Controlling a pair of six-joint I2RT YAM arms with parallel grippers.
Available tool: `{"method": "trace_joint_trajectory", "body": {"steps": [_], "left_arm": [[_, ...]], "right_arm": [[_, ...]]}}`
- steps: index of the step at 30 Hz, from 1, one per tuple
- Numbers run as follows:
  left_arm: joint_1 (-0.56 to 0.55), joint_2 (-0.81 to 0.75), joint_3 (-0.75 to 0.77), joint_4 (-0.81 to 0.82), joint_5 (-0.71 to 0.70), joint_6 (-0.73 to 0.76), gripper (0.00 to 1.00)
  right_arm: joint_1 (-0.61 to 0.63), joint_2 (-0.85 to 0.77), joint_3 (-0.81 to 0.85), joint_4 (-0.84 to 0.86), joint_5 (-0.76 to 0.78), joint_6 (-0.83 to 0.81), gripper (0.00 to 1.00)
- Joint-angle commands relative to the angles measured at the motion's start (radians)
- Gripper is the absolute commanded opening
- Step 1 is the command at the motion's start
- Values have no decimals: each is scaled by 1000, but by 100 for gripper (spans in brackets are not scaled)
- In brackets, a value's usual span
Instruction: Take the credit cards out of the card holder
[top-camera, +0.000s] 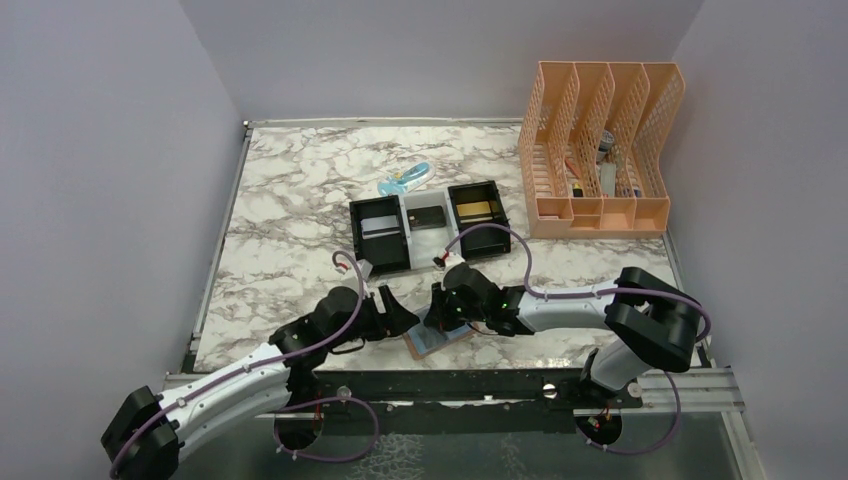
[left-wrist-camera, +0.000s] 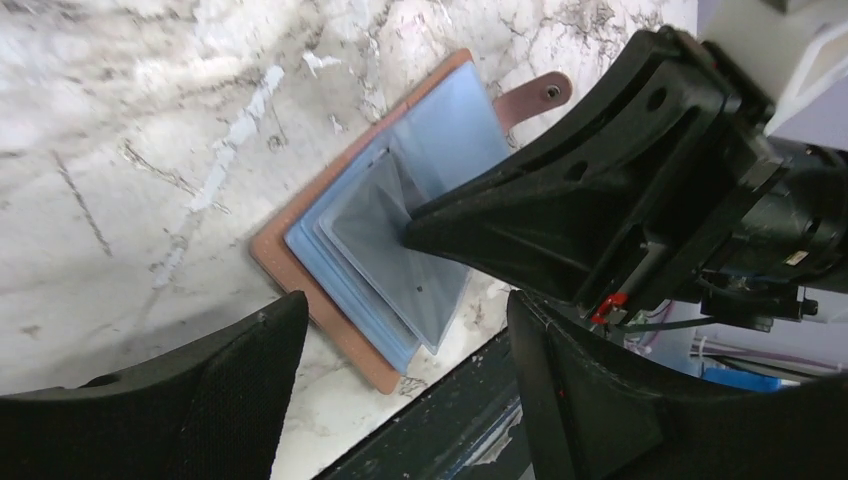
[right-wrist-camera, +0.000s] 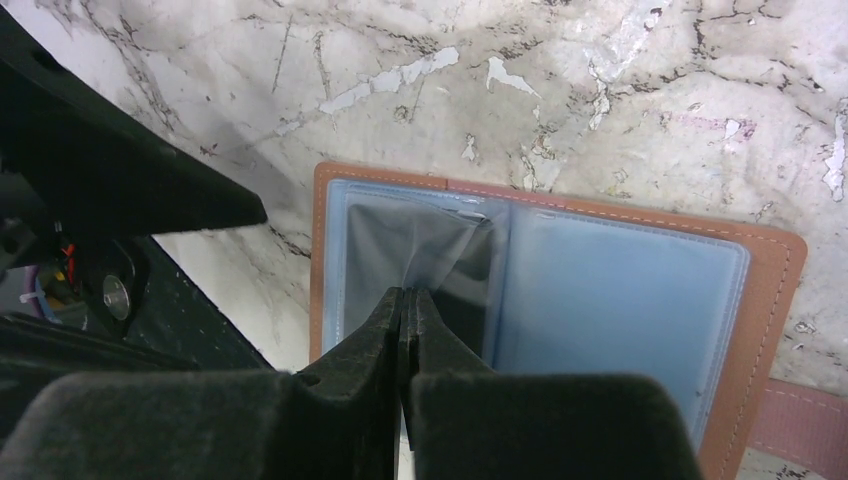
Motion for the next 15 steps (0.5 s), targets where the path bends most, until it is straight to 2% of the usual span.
{"method": "trace_joint_trajectory", "body": {"steps": [1, 7, 10, 15], "left_arm": [[-98, -16, -52, 154, -159, -166, 75], [-169, 97, -75, 279, -213, -222, 72], [-212, 152, -68, 290, -264, -248, 70], [-251, 140, -84, 294, -345, -293, 68]], "right_arm": [[-4, -29, -16, 50, -20, 22, 1], [-5, -13, -5, 47, -12, 22, 1], [-5, -17, -8, 54, -20, 30, 1], [-6, -28, -20, 66, -20, 38, 1]]}}
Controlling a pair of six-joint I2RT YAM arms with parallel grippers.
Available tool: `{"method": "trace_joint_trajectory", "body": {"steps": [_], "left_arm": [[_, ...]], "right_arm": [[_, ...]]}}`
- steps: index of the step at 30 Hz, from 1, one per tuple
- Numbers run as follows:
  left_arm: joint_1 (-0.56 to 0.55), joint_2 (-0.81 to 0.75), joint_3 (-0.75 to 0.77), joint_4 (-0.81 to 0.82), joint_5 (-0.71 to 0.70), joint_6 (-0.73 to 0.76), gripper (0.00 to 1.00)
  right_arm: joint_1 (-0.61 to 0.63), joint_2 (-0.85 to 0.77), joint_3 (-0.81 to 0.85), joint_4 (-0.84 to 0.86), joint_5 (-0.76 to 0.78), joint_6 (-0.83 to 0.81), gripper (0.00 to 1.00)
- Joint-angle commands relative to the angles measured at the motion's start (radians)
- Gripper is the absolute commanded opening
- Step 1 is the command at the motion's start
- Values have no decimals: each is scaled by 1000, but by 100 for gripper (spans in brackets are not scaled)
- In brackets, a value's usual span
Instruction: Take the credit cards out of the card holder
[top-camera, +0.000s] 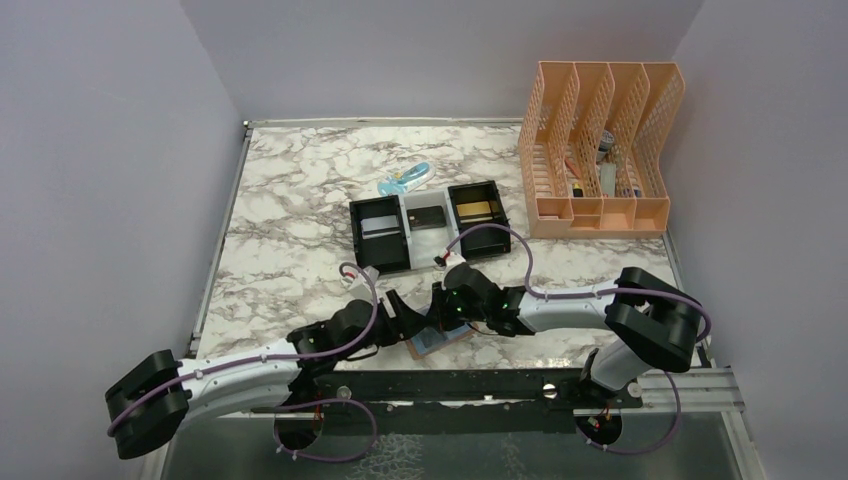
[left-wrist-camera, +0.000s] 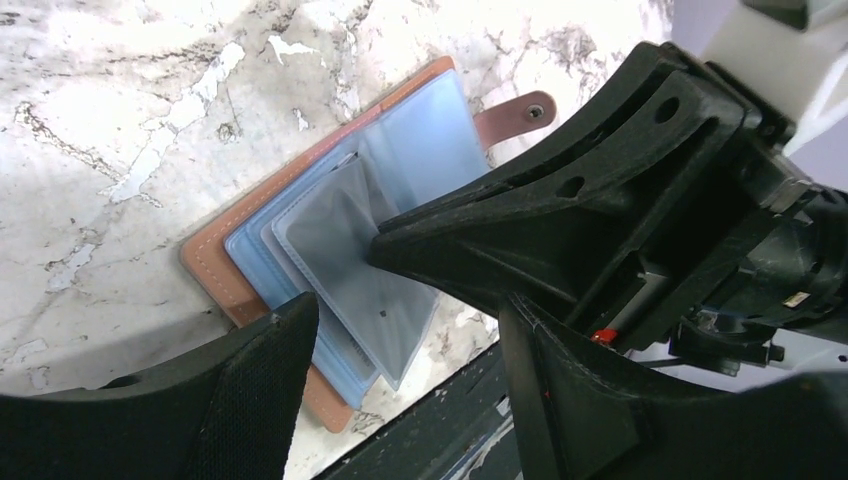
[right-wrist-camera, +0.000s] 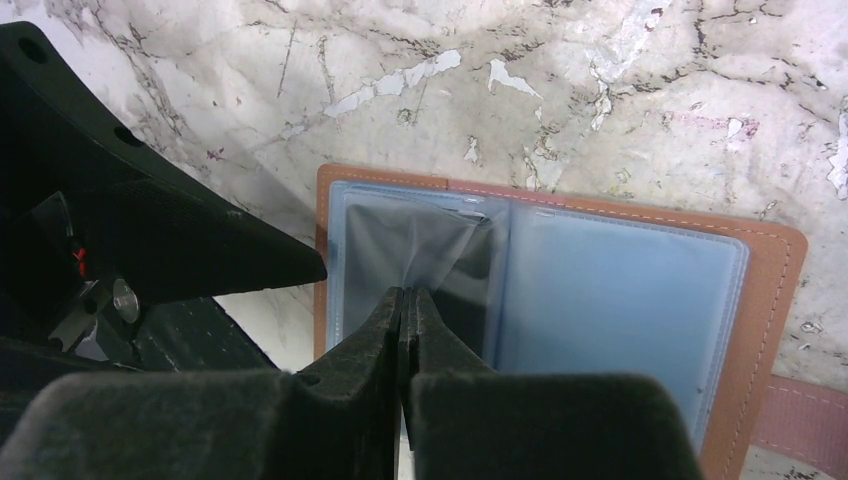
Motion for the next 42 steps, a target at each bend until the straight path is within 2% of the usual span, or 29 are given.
{"method": "trace_joint_trajectory", "body": {"steps": [1, 6, 14, 22, 35, 38, 42], "left_arm": [[-26, -25, -32, 58, -120, -78, 67], [-30, -60, -59, 62, -124, -100, 63], [-33, -67, -80, 62, -108, -126, 61], [-37, -18, -67, 75, -106, -128, 40], [-41, 48, -51, 127, -109, -119, 28], [-41, 63, -44, 133, -113, -116, 21], [-41, 65, -42, 137, -122, -110, 16]], "right_arm": [[-4, -26, -16, 52, -19, 17, 1], [-5, -24, -18, 63, -31, 21, 1], [-6, -26, -20, 70, -36, 26, 1], [-9, -25, -22, 76, -47, 31, 1], [-12, -30, -12, 76, -65, 26, 2], [-12, -41, -14, 75, -64, 26, 5], [-14, -69, -9, 46, -49, 17, 18]]}}
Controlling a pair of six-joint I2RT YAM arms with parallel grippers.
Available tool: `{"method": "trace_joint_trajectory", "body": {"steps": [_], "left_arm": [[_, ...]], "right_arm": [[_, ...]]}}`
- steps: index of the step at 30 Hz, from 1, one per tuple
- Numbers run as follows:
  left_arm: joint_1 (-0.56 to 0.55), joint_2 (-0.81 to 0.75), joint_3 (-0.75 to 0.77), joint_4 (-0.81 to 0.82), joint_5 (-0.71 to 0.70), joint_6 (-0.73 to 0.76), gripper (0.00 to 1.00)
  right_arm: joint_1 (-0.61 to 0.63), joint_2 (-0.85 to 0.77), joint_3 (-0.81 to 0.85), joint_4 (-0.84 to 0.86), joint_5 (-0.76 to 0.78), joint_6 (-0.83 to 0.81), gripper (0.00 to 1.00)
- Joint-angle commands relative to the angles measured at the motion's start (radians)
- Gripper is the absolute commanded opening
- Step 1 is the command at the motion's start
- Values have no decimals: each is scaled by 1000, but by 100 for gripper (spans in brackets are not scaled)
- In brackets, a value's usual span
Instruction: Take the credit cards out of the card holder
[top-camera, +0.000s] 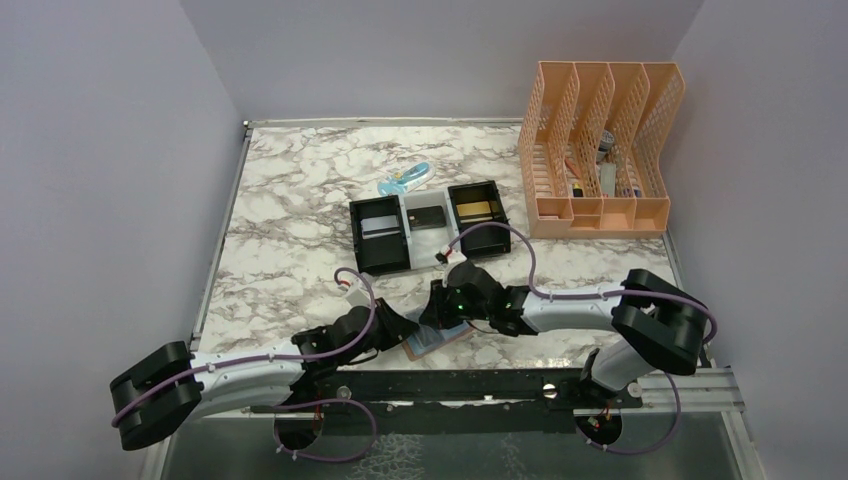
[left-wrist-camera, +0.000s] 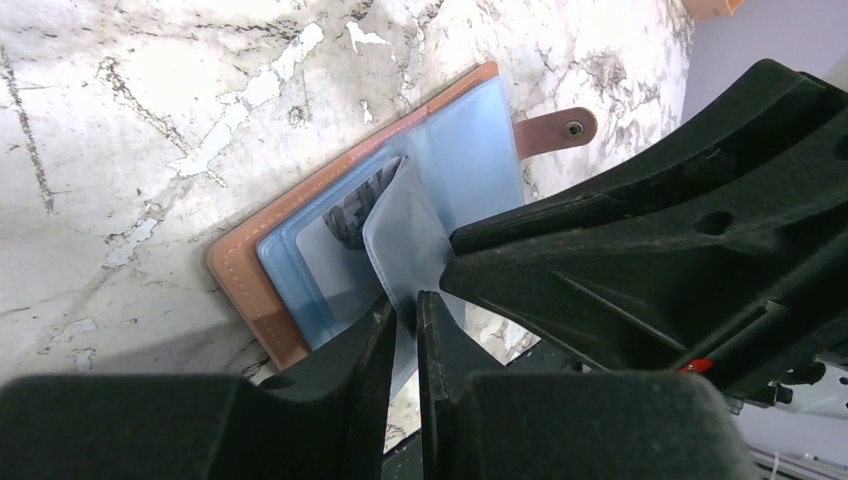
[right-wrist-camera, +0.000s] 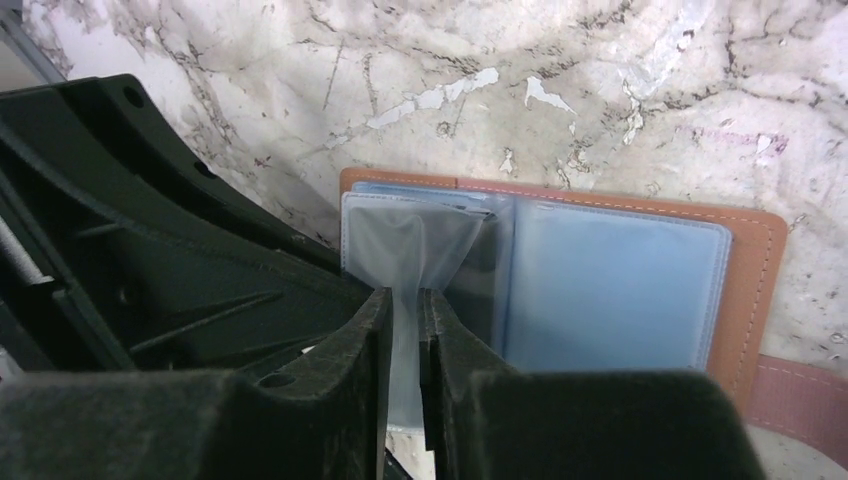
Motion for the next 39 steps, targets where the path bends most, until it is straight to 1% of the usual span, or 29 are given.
{"method": "trace_joint_trajectory", "body": {"steps": [1, 5, 6, 13, 21, 26, 28, 32, 34, 36, 39], "left_arm": [[-5, 1, 22, 42, -40, 8, 17], [-5, 8, 30, 53, -33, 26, 22], [-5, 29, 48, 74, -12, 52, 31], [-4, 117, 123, 115, 44, 120, 43], [-7, 270, 213, 145, 78, 159, 45], [-8, 359, 270, 150, 98, 188, 45], [-8, 390, 285, 153, 100, 177, 45], [-8, 417, 266, 243, 94, 141, 45], [-8, 417, 270, 251, 98, 152, 47], [-8, 409, 265, 249, 101, 158, 49], [-8, 379, 232, 249, 89, 140, 51]], "right_arm": [[-9, -60, 6, -9, 4, -8, 22], [-19, -103, 16, -86, 66, -34, 35], [-50, -146, 6, -152, 131, -50, 38], [-163, -241, -50, -190, 140, -80, 38], [-232, -346, -97, -220, 171, -97, 40], [-243, -413, -135, -226, 202, -79, 41], [-244, -437, -149, -227, 208, -68, 42], [-243, -482, -175, -212, 190, -62, 42], [-244, -499, -186, -194, 162, -67, 42], [-244, -507, -194, -182, 134, -73, 45], [-244, -508, -194, -173, 99, -81, 46]]}}
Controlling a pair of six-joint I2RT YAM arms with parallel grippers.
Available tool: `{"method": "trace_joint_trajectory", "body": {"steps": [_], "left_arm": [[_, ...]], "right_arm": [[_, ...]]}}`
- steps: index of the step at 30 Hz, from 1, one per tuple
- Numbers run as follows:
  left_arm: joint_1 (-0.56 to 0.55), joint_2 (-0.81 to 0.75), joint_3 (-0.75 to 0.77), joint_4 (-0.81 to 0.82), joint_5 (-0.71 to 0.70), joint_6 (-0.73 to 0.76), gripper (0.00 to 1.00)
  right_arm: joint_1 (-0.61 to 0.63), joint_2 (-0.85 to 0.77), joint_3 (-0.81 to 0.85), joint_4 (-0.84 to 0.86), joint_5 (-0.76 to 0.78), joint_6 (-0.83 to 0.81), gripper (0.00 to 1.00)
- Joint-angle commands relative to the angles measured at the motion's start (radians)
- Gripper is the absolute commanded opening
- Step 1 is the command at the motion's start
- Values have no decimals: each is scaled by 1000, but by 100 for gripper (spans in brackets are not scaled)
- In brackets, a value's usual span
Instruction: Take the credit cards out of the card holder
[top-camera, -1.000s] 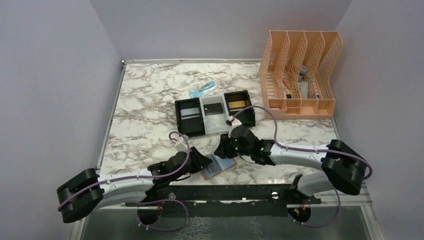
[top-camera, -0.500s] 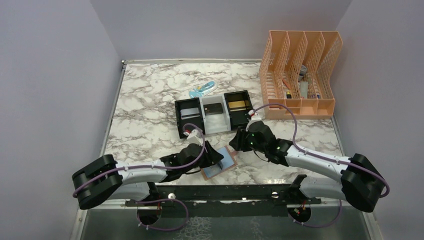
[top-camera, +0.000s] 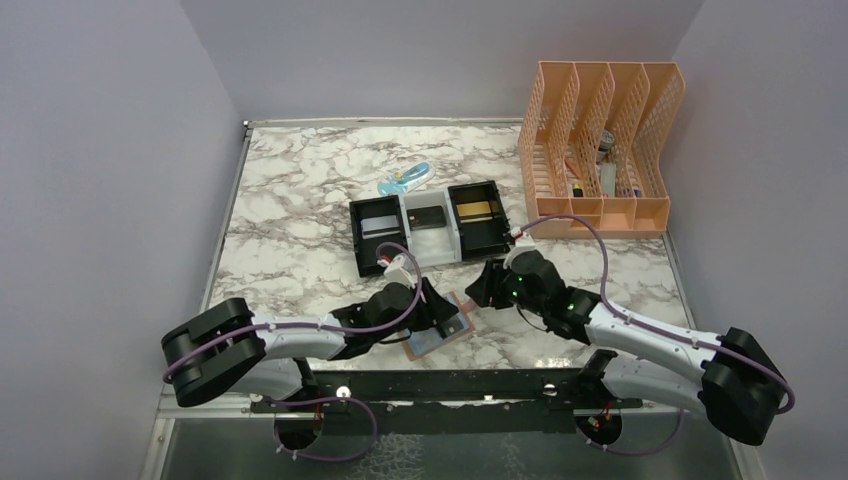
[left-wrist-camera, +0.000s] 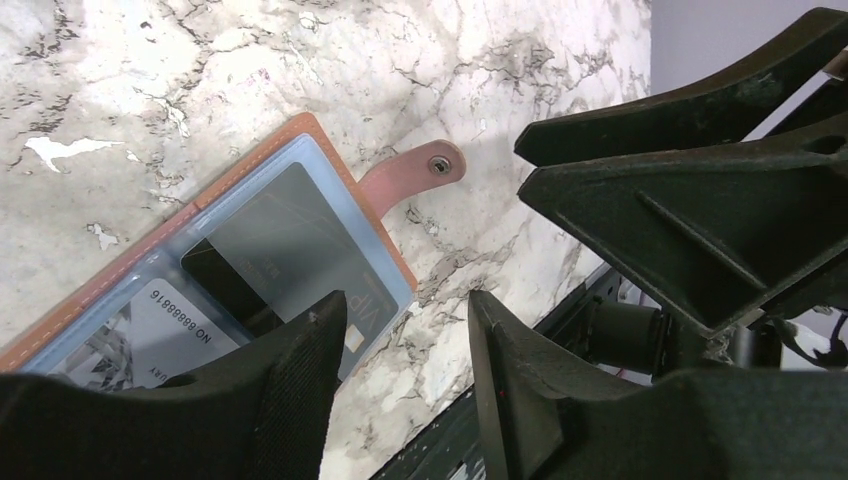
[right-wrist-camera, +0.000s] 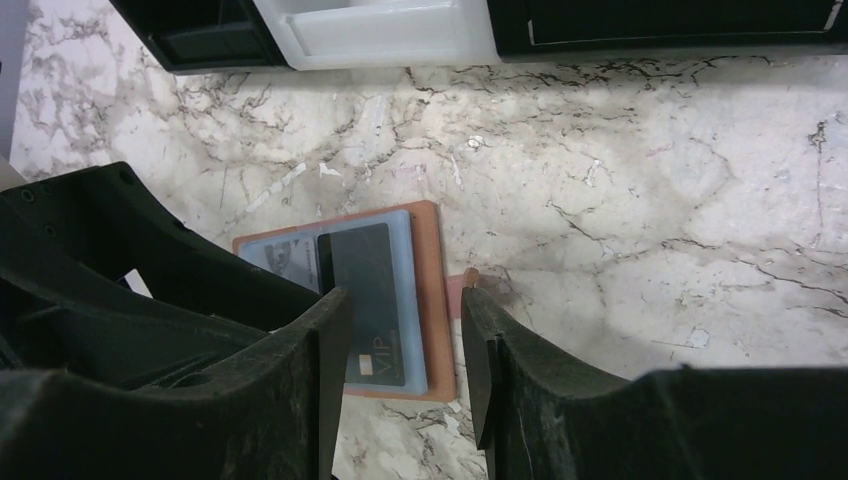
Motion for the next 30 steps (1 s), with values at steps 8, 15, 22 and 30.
{"method": "trace_joint_trajectory", "body": {"steps": [8, 15, 22, 30], "left_arm": [[-5, -117, -115, 43, -30, -52, 52], [-5, -28, -78, 44, 4, -58, 52], [-5, 37, -63, 44, 9, -69, 51], [-5, 43, -55, 46, 4, -53, 43]], "right_arm": [[-4, 58, -5, 158, -269, -65, 45], [-4, 198, 34, 203, -367, -86, 34], [-3, 336, 92, 129, -339, -108, 30], [-4, 426, 117, 94, -313, -113, 25]]}}
